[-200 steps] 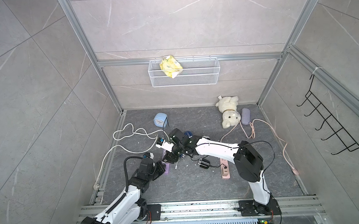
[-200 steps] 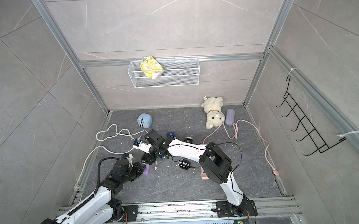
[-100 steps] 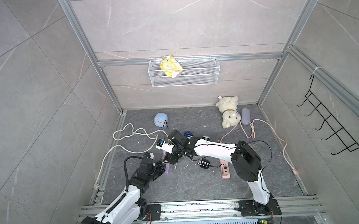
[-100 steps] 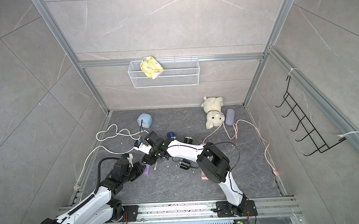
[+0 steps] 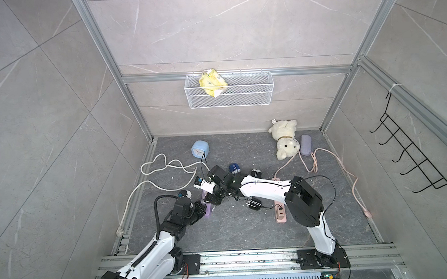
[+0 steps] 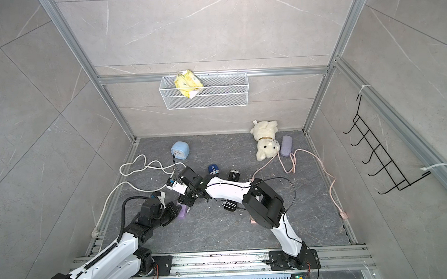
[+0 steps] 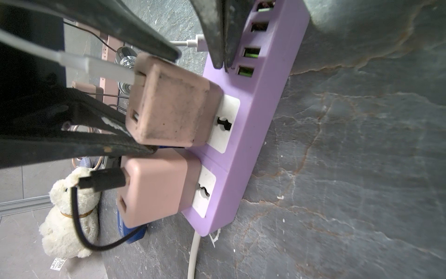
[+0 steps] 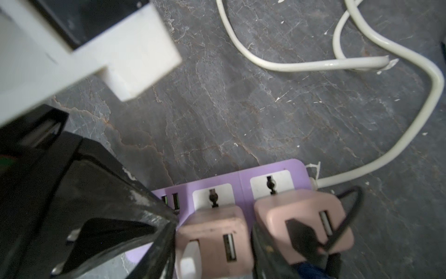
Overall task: Unplug the electric shaver
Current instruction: Remove the plug from the socket.
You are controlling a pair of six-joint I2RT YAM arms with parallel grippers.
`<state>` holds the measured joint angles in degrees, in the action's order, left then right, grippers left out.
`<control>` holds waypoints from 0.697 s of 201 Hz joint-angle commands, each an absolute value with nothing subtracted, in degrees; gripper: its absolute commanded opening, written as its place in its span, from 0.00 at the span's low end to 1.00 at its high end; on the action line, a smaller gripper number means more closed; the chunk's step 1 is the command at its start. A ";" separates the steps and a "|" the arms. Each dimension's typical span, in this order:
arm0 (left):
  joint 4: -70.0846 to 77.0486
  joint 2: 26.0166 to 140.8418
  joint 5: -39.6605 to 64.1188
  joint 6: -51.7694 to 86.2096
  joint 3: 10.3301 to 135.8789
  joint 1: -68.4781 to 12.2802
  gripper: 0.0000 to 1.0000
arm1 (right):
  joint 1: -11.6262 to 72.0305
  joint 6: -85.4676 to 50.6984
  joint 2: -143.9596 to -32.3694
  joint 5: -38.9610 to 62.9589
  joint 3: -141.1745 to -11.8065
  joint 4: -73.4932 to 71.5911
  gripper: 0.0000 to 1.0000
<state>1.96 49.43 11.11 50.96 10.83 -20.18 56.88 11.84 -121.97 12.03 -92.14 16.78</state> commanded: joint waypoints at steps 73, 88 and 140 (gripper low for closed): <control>-5.04 52.41 11.01 51.41 8.79 -19.69 0.00 | 59.61 10.11 -117.65 10.92 -87.72 15.45 0.33; -4.45 53.31 11.09 51.56 8.68 -19.68 0.00 | 59.78 9.96 -116.88 10.64 -87.58 15.14 0.33; -2.99 55.41 11.54 51.69 8.70 -19.69 0.00 | 59.85 8.78 -113.50 11.57 -87.50 15.03 0.32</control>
<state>5.34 52.82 12.16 51.00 10.81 -19.92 58.02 11.09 -118.78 7.88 -87.74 14.02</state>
